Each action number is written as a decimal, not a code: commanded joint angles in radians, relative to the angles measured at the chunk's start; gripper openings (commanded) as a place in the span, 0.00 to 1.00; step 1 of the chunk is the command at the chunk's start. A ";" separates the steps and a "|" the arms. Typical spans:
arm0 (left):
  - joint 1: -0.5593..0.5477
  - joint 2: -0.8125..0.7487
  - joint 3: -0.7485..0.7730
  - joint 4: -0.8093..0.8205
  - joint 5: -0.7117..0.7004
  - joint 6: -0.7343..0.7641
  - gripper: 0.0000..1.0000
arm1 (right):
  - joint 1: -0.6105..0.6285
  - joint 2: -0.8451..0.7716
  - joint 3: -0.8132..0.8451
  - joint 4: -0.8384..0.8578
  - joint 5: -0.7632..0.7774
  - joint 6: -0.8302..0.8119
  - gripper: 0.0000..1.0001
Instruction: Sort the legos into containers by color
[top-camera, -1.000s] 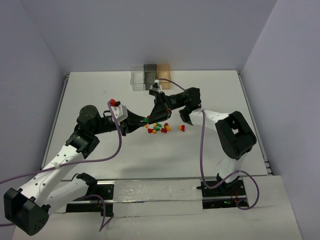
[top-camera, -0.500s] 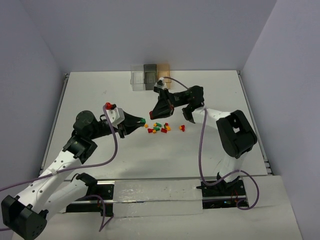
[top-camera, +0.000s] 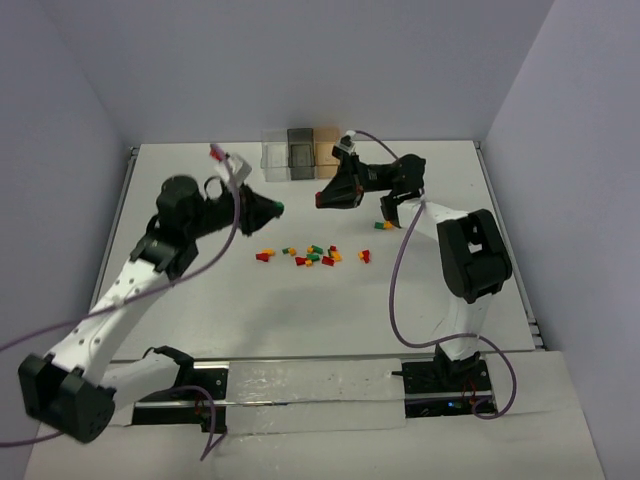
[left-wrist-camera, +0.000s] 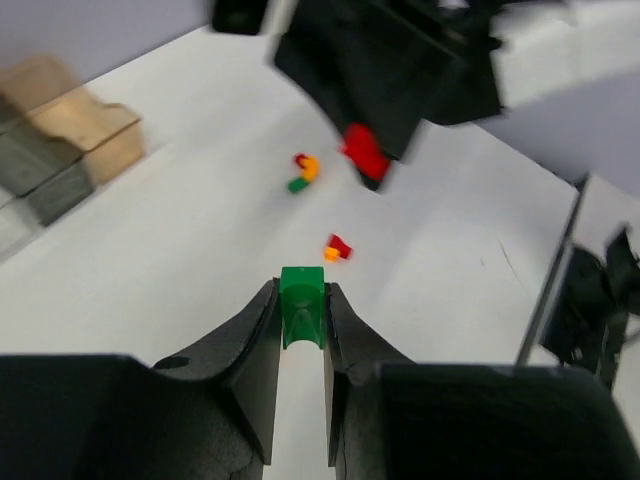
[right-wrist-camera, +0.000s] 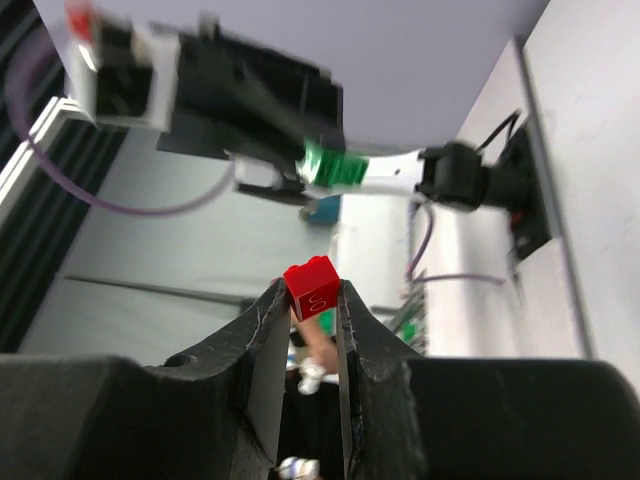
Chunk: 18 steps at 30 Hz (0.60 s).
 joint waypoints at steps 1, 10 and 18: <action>0.077 0.223 0.279 -0.277 -0.104 -0.091 0.00 | -0.058 0.018 0.118 -0.060 0.032 -0.155 0.00; 0.219 0.679 0.864 -0.581 -0.208 -0.166 0.00 | -0.144 0.085 0.501 -1.243 0.208 -0.942 0.00; 0.217 0.905 1.058 -0.505 -0.378 -0.130 0.00 | -0.134 0.279 1.051 -1.926 0.691 -1.576 0.00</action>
